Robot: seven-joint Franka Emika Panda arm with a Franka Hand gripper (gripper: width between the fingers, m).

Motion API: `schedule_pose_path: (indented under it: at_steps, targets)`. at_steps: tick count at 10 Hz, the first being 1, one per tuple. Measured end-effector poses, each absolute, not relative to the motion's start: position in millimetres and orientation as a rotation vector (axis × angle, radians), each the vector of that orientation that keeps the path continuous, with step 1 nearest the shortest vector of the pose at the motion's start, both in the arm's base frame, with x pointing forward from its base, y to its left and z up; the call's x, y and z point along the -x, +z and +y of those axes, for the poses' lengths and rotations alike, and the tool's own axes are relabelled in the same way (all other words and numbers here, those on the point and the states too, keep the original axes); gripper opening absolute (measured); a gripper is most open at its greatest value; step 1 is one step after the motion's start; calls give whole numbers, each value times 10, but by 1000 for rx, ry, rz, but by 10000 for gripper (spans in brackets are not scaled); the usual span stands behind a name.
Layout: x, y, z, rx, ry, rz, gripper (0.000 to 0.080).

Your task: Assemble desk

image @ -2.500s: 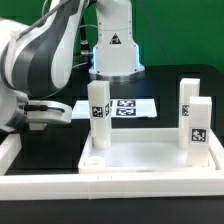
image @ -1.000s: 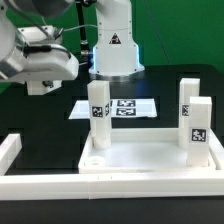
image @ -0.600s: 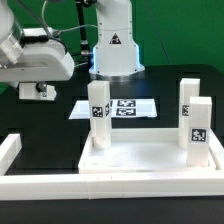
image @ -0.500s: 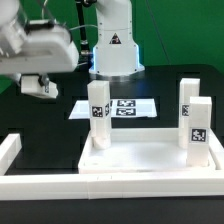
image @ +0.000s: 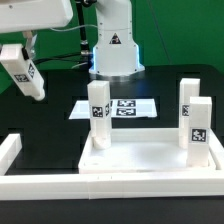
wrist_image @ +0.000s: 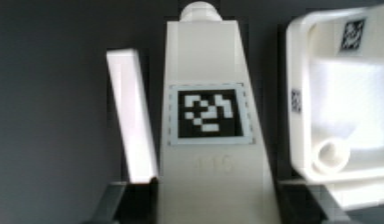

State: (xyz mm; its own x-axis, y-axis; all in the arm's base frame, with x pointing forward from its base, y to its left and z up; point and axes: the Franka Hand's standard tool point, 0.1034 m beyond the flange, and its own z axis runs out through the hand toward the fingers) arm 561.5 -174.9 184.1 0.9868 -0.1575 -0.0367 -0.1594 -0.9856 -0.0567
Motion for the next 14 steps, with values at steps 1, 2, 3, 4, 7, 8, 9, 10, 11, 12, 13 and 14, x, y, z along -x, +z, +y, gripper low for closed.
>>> schedule_pose_path:
  at_steps: [1, 2, 3, 4, 7, 8, 9, 10, 11, 12, 13, 14]
  targets:
    - [-5630, 1843, -1730, 3081, -50, 281, 288]
    - [-5669, 1840, -1575, 3073, -129, 334, 288]
    - [-5772, 1848, -1453, 3066, -248, 347, 288]
    - [-5854, 1808, -1331, 3051, -391, 395, 288]
    - [-6125, 1704, -849, 3037, -680, 463, 288]
    - [-6182, 1794, -864, 3035, -740, 445, 288]
    - [-6180, 1830, -935, 3041, -846, 440, 288]
    - [-6143, 1778, -925, 3046, -836, 441, 288]
    - [-6145, 1779, -926, 3046, -834, 441, 288]
    - [-6144, 1776, -927, 3046, -833, 441, 288]
    - [-6142, 1773, -926, 3047, -832, 441, 288]
    - [-6140, 1763, -909, 3046, -829, 438, 288]
